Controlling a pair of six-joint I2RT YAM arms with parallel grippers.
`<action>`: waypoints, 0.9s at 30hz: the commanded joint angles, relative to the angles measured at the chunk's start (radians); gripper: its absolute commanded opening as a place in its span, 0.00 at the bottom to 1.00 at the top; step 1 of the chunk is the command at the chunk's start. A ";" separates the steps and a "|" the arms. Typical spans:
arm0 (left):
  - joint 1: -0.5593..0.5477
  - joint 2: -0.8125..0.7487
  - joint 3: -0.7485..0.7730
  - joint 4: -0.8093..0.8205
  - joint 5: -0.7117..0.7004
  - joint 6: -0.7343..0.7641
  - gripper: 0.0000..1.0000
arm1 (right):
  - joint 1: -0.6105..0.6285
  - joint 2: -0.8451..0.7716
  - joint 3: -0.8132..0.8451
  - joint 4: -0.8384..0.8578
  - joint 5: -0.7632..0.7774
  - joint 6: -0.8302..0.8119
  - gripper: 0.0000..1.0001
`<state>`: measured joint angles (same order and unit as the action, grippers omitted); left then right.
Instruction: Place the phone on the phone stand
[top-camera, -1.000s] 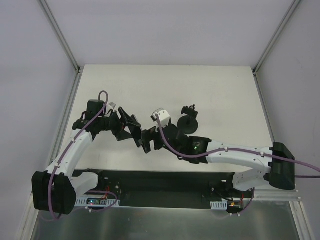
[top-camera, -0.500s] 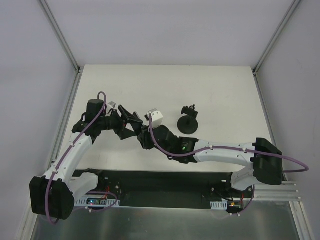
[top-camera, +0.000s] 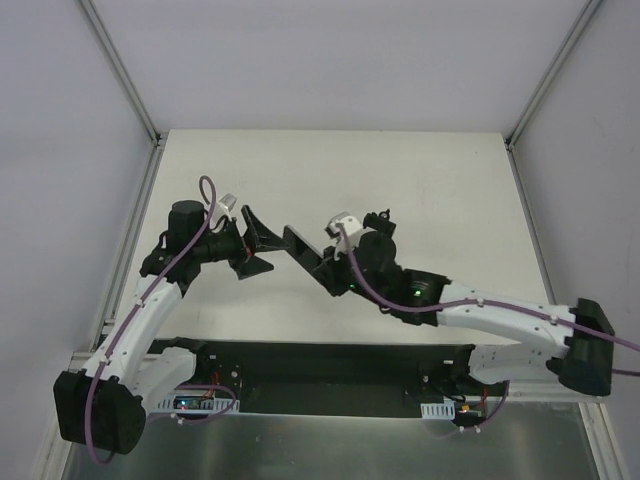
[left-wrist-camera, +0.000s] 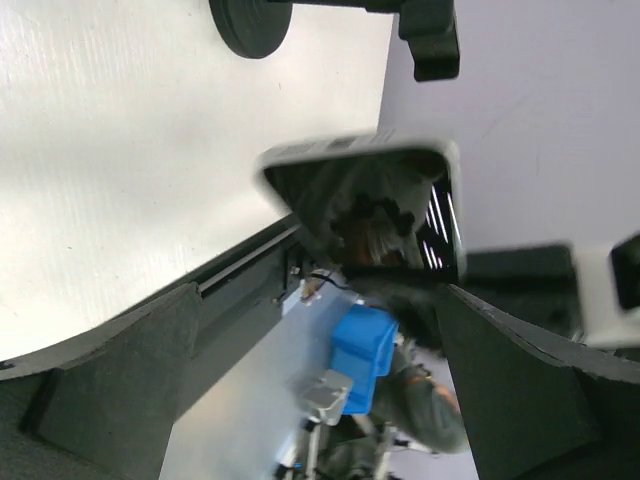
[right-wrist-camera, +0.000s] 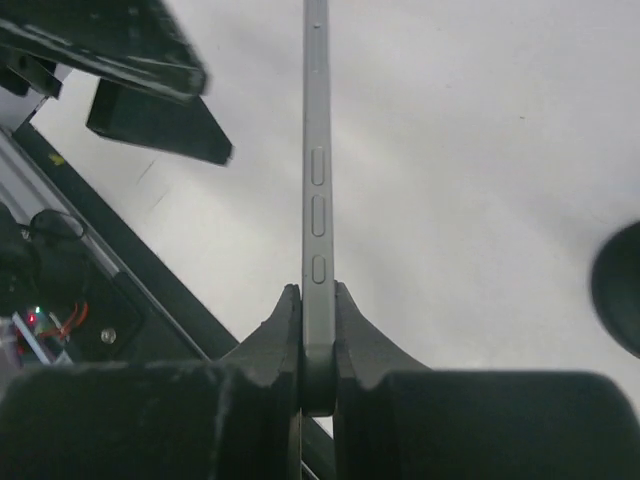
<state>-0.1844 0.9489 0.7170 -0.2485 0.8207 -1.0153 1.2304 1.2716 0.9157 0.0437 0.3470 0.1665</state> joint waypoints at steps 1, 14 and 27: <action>-0.024 -0.056 0.038 -0.024 0.063 0.256 0.98 | -0.152 -0.286 -0.018 -0.201 -0.270 -0.157 0.01; -0.636 0.189 0.479 -0.227 -0.171 0.926 0.80 | -0.256 -0.403 0.230 -0.975 -0.749 -0.438 0.01; -0.811 0.383 0.547 -0.241 0.103 1.038 0.47 | -0.278 -0.405 0.279 -0.990 -0.911 -0.469 0.01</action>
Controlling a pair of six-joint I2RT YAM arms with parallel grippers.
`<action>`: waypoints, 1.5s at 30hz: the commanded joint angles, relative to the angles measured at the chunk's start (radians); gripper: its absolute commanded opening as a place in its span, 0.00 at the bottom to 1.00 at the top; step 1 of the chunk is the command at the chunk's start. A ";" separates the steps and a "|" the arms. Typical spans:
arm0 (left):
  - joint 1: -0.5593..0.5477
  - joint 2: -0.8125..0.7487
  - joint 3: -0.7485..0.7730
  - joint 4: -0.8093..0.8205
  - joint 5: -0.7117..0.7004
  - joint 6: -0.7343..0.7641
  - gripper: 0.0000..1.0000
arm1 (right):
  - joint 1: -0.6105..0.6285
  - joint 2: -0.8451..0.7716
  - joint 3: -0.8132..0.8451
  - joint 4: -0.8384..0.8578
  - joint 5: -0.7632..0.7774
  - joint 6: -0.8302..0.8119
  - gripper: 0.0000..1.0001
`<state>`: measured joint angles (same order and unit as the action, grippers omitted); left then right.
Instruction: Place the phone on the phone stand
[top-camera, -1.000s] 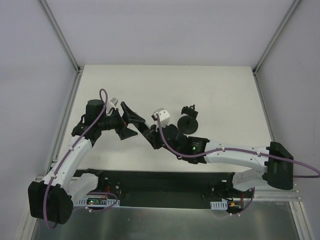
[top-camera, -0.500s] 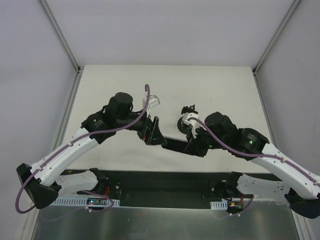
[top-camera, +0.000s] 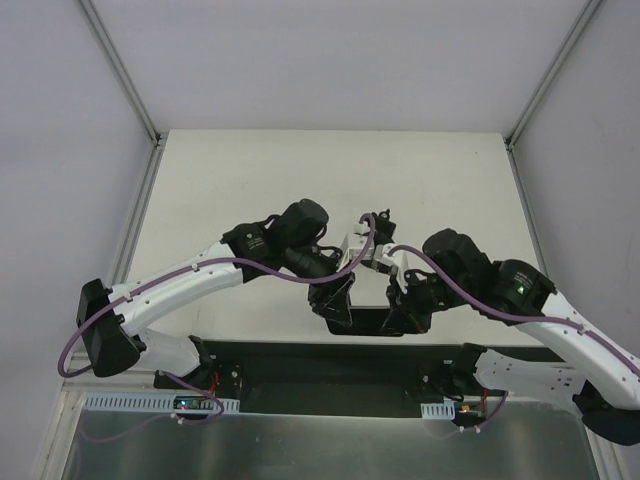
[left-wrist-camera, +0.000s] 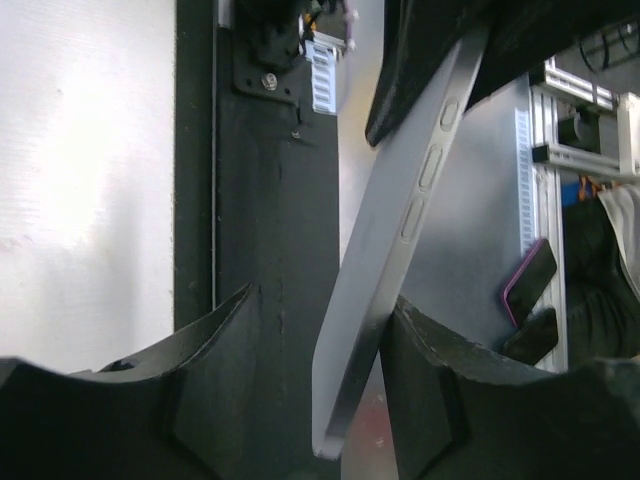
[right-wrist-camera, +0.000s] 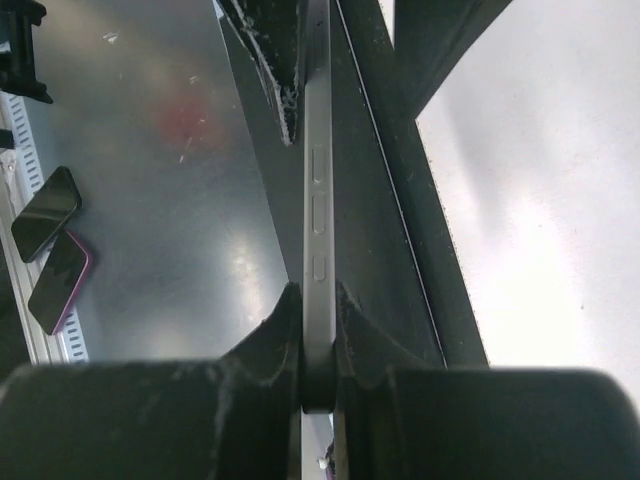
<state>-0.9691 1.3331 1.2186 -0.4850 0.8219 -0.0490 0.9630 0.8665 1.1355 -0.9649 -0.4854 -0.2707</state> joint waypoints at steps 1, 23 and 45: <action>-0.032 0.000 0.047 -0.004 0.111 0.072 0.45 | -0.015 0.002 0.061 0.022 -0.085 -0.033 0.01; -0.002 -0.115 0.062 0.143 0.053 -0.144 0.00 | -0.165 -0.030 -0.066 0.302 -0.151 0.126 0.78; 0.214 -0.196 -0.312 1.029 0.017 -1.042 0.00 | -0.320 -0.294 -0.542 1.181 0.225 0.978 0.79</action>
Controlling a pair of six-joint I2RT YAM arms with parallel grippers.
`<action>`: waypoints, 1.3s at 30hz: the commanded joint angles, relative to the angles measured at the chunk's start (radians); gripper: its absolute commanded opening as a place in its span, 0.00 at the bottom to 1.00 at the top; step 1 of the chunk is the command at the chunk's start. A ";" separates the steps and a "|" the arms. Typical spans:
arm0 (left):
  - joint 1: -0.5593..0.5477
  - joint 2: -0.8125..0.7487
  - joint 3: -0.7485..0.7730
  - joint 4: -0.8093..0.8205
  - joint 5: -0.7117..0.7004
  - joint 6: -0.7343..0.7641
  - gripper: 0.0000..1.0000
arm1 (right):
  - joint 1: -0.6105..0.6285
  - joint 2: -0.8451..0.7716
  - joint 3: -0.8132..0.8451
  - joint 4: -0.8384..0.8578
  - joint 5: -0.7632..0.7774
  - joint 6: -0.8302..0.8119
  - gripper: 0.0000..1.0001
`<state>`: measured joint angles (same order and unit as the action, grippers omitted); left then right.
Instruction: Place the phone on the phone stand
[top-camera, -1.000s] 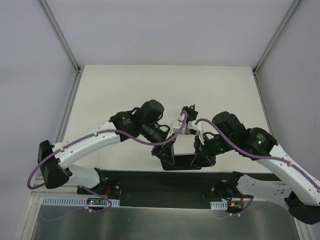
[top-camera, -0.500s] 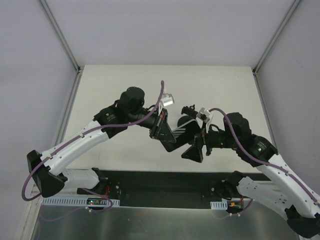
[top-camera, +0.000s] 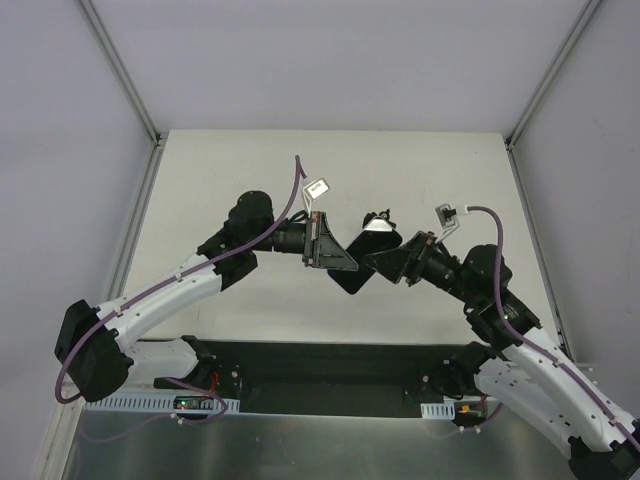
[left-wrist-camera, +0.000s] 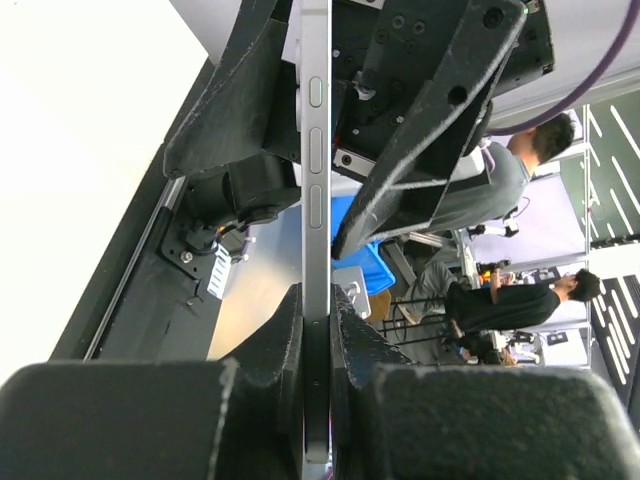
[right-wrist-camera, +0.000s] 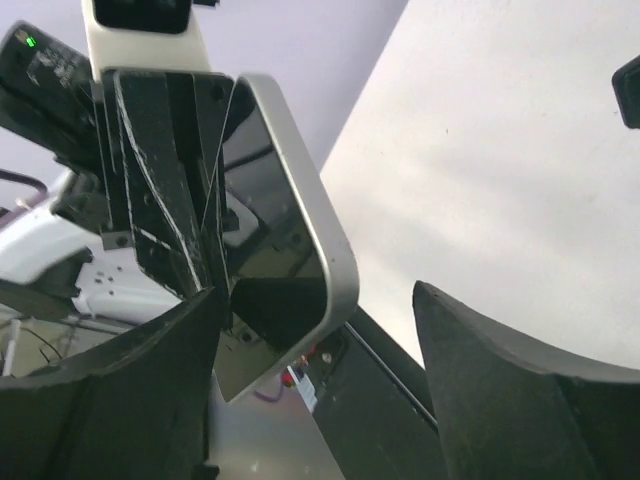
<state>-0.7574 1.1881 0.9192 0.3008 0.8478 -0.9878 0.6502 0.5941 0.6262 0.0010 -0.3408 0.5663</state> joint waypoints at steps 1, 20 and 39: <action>0.003 -0.053 -0.019 0.260 -0.009 -0.101 0.00 | -0.009 -0.023 -0.052 0.240 0.072 0.151 0.76; -0.013 -0.045 -0.088 0.367 -0.044 -0.080 0.00 | -0.011 -0.008 -0.114 0.533 -0.040 0.176 0.01; -0.083 0.033 0.251 -0.296 0.094 0.419 0.36 | -0.018 0.009 0.127 -0.030 -0.506 -0.399 0.01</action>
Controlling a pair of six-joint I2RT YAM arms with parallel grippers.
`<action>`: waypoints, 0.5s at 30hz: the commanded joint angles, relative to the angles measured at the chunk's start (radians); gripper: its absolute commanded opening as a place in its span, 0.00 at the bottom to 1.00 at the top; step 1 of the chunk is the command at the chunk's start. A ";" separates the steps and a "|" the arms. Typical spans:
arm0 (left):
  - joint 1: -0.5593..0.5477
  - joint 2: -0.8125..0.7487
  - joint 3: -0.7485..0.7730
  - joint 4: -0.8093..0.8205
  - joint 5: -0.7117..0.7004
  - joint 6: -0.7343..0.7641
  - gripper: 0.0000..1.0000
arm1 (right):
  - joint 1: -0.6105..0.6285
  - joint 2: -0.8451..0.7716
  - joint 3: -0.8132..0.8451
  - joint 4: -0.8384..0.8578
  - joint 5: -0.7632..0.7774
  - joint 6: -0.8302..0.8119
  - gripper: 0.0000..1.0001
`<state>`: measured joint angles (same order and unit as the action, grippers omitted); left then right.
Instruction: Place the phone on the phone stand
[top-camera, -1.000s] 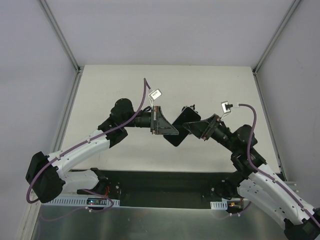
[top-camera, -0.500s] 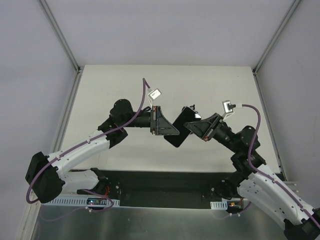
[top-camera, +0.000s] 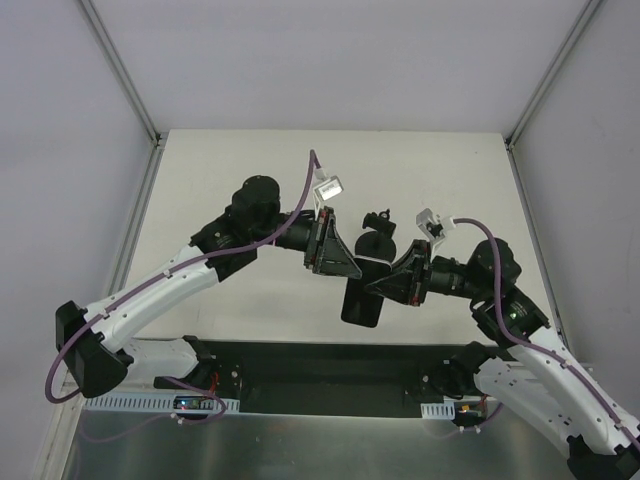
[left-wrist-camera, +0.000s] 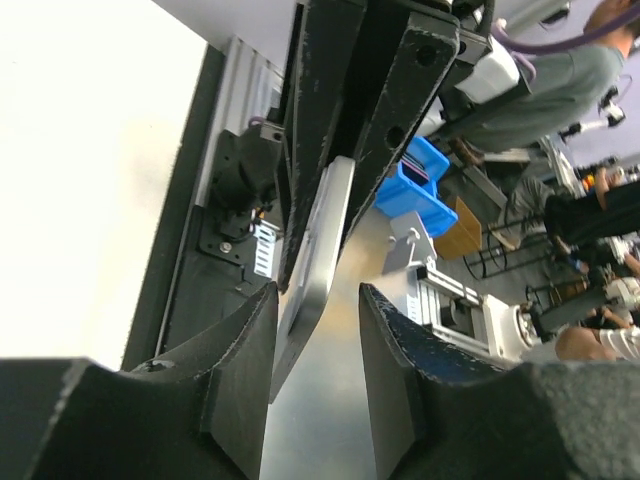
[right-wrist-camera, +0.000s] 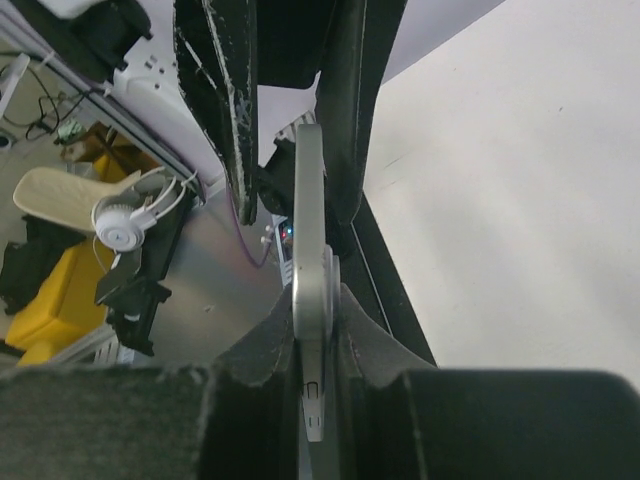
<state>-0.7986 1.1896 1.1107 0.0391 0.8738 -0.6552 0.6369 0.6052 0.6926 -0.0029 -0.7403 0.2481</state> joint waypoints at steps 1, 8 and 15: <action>-0.056 0.042 0.072 -0.033 0.067 0.086 0.33 | -0.005 -0.002 0.065 -0.040 -0.102 -0.089 0.01; -0.099 0.087 0.120 -0.034 0.074 0.088 0.01 | -0.005 0.010 0.076 -0.068 -0.114 -0.113 0.01; -0.093 0.030 0.127 -0.034 -0.021 0.106 0.00 | -0.005 0.007 0.024 -0.095 -0.114 -0.112 0.22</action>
<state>-0.8837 1.2636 1.1793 -0.0219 0.9203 -0.5190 0.6315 0.6090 0.7189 -0.1295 -0.8528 0.1886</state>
